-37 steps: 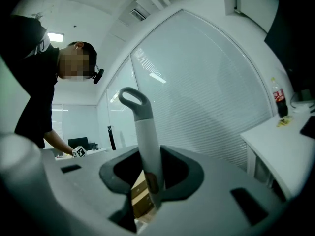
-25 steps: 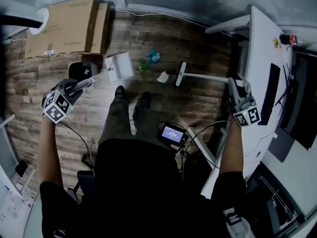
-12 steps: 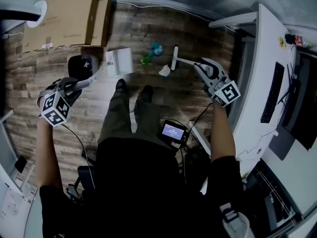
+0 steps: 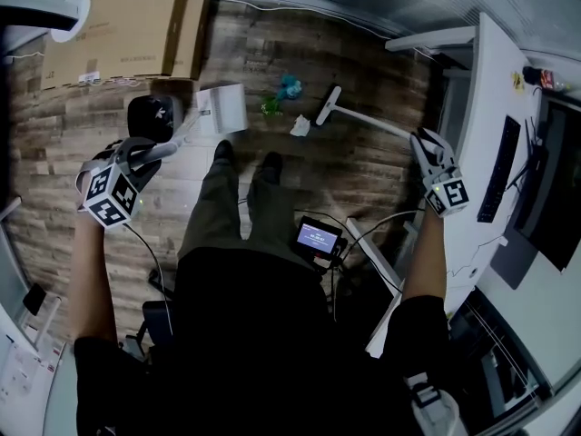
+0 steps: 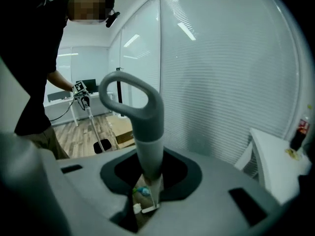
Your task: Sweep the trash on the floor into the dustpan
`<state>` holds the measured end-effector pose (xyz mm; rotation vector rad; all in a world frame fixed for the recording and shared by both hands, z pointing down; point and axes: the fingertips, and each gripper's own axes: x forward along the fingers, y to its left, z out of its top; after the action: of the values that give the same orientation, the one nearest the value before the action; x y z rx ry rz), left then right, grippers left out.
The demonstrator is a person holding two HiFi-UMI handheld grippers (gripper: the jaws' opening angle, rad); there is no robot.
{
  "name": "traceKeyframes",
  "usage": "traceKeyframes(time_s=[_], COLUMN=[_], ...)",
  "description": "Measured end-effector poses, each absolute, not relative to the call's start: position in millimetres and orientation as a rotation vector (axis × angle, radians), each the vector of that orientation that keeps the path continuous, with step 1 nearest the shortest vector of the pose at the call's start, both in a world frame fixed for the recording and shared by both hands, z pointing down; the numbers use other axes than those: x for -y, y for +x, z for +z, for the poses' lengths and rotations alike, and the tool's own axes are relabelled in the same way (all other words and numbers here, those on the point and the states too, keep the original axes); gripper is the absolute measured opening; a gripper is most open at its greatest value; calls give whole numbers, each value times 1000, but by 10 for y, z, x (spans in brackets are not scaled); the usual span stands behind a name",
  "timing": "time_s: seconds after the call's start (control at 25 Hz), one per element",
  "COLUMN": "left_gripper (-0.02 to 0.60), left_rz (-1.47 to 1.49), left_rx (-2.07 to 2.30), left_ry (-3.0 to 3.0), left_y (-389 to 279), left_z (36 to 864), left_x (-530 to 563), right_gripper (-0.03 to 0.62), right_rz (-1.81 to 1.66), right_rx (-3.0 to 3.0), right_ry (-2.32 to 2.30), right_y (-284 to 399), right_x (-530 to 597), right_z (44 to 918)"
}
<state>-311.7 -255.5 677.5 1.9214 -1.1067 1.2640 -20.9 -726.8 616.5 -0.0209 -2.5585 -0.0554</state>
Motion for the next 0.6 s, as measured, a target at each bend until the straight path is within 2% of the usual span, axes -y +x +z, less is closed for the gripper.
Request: traceKeyframes(time_s=[0.28,0.6], left_gripper=[129,129], left_rz=[1255,1229], left_rx=[1111,1128], left_ry=[1931,1952], left_y=[-3115,-3062], left_z=[6774,6776], left_x=[2489,2563], right_gripper=[81,80], right_rz=[-74,6], right_rx=[2489,2647], right_ry=[-14,106], right_y=[144,-548], right_x=[7016,6588], right_z=[6164,6315])
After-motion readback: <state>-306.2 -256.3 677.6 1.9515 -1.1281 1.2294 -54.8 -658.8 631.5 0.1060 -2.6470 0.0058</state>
